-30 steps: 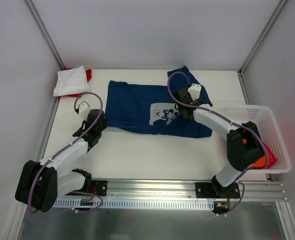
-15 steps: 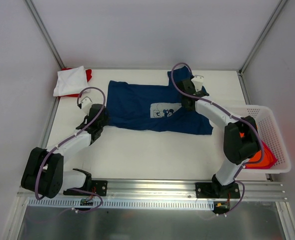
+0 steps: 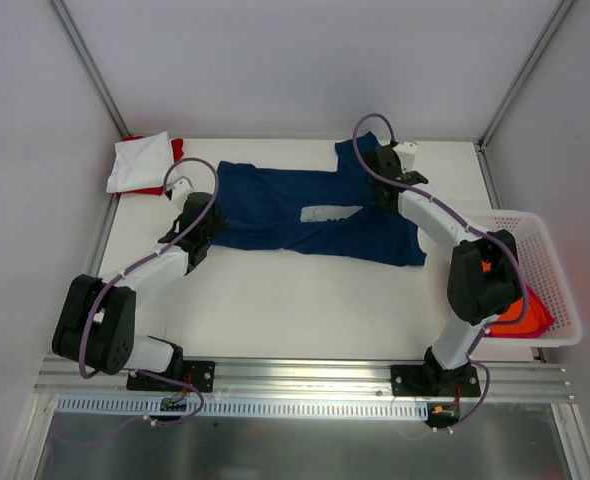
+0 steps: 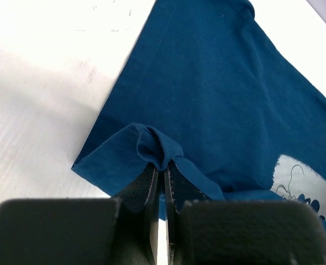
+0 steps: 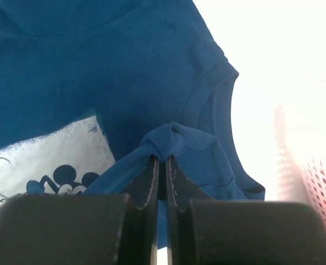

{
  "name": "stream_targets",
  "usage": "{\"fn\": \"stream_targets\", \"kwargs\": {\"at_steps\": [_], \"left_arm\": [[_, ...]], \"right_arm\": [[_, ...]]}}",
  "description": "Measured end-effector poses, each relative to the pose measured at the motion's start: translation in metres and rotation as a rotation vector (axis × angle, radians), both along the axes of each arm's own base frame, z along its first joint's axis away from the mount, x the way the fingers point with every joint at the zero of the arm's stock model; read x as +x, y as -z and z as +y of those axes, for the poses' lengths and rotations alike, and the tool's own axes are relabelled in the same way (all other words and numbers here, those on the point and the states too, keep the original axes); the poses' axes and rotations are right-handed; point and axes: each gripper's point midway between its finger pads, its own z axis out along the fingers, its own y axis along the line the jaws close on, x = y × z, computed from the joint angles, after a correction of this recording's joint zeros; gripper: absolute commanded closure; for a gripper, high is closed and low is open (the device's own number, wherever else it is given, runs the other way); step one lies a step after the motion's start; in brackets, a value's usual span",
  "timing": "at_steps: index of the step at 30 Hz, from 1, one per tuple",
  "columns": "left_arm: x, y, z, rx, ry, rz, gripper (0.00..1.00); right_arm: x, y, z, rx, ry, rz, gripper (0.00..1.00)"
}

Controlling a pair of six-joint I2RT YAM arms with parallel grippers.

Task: Fold and stack the t-shirts
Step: Fold the tshirt

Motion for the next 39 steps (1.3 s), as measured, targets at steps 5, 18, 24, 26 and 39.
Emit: {"fn": "stream_targets", "kwargs": {"at_steps": [5, 18, 24, 26, 39], "left_arm": [[0.0, 0.005, -0.001, 0.001, 0.006, 0.012, 1.0], [0.029, -0.004, 0.013, 0.078, -0.007, -0.007, 1.0], [0.057, 0.001, 0.021, 0.077, -0.013, 0.006, 1.0], [0.068, 0.01, 0.021, 0.064, -0.005, 0.028, 0.84], [0.08, 0.049, 0.005, -0.014, 0.082, 0.126, 0.01]], "right_arm": [[0.006, 0.01, 0.001, -0.006, 0.0, 0.026, 1.0], [0.033, 0.038, 0.007, -0.007, -0.006, 0.078, 1.0], [0.041, 0.048, 0.009, -0.004, -0.006, 0.094, 1.0], [0.045, 0.048, 0.008, -0.002, -0.003, 0.093, 0.99], [0.061, 0.048, -0.004, -0.002, 0.021, 0.087, 0.01]]}}
